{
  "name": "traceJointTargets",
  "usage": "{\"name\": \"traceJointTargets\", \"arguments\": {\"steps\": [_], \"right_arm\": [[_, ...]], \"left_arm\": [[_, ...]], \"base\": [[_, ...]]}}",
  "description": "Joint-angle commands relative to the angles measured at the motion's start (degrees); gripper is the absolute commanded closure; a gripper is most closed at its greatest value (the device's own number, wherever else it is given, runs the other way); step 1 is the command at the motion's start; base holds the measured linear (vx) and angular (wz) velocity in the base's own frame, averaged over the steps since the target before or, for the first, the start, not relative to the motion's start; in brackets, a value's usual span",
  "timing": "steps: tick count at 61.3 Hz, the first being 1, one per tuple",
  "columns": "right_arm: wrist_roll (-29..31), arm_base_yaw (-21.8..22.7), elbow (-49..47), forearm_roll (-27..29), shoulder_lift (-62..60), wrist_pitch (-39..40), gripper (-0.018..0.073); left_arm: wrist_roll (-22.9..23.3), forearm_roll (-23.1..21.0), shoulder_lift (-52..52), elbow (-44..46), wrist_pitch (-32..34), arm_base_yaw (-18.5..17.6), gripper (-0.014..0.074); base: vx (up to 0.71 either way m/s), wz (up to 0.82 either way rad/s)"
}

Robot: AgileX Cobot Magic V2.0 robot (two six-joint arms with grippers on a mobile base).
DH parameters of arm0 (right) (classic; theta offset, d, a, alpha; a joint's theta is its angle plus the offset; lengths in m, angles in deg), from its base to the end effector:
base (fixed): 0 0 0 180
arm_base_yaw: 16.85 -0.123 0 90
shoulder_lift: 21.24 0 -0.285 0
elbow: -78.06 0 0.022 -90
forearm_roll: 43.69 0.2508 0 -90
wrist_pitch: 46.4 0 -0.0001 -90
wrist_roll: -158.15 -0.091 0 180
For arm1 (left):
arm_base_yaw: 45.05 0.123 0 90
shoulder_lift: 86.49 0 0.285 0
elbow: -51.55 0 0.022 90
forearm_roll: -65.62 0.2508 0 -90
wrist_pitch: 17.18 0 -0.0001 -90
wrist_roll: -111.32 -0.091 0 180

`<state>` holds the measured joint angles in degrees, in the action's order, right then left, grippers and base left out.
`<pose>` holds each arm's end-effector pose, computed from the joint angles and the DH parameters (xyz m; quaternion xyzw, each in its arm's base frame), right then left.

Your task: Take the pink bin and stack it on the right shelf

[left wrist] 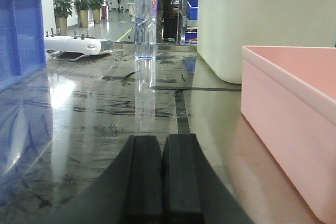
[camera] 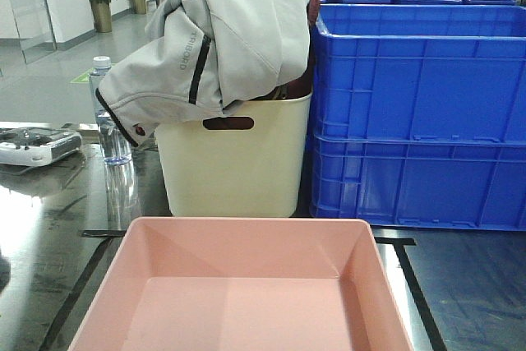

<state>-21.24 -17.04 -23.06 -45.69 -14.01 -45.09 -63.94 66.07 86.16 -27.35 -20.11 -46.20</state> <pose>0.0566 0.0003 0.2060 -0.0168 0.6741 -0.0153 0.7383 0.0571 -0.0011 0.1990 -0.0194 0.7018 -0.0337 0.7114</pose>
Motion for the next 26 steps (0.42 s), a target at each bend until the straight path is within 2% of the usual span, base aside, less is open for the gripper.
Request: {"name": "traceJointTargets", "arguments": {"steps": [1,26], "right_arm": [[0.2,0.3,0.2,-0.7,-0.9,5.0,0.0568],[0.2,0.2,0.2,-0.6,-0.8,5.0,0.0568]], "left_arm": [[0.1,-0.4,1.1,-0.8,4.9,0.0,0.0599],[0.1,-0.4,1.1,-0.8,4.9,0.0,0.0599]], "base": [[0.00,0.00],[0.00,0.00]]}}
